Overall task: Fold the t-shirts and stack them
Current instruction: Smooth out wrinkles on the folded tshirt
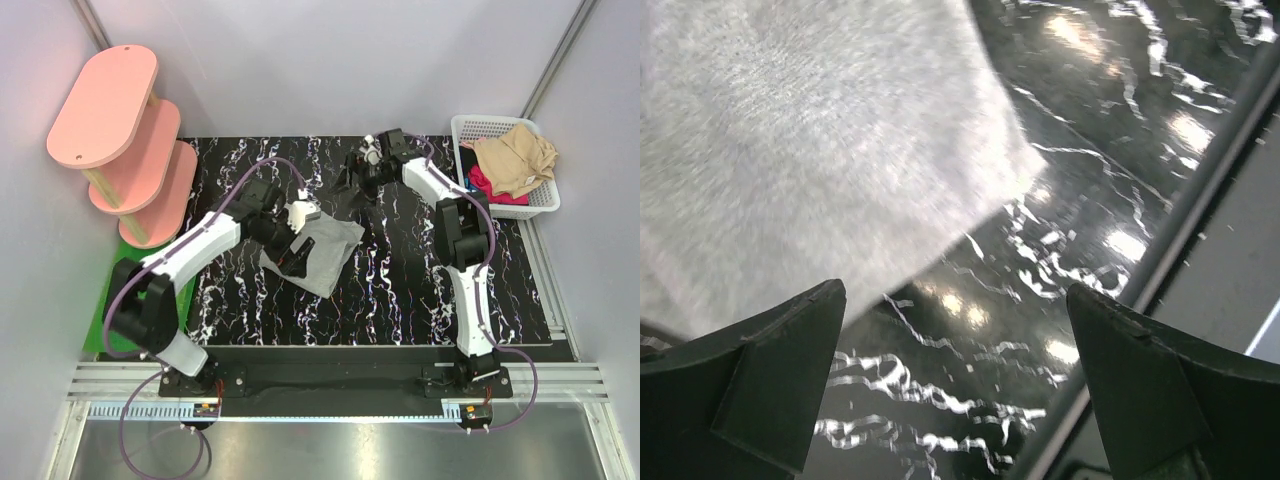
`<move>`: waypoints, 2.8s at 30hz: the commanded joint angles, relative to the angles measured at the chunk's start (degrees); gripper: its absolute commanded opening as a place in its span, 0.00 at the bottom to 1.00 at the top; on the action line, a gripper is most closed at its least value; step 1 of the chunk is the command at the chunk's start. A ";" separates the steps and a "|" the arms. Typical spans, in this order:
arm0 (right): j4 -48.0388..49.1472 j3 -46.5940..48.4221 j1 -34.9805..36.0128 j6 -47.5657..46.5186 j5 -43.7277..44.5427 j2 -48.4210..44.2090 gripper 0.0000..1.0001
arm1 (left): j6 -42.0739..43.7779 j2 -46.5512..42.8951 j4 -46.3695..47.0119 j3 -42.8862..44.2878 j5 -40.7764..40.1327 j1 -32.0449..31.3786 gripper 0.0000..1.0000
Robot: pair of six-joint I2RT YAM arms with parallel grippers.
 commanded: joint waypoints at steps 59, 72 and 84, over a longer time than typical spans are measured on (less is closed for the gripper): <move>2.15 -11.39 11.57 -4.34 1.31 4.30 0.81 | -3.11 11.26 -0.99 0.66 -14.39 11.65 0.99; 6.62 -12.88 16.05 -0.57 -1.51 5.45 0.75 | -2.41 12.14 3.14 -3.65 -13.43 9.27 0.99; 13.82 -12.44 19.66 6.63 -4.67 6.41 0.54 | -2.32 9.25 3.58 -4.71 -11.58 8.48 0.99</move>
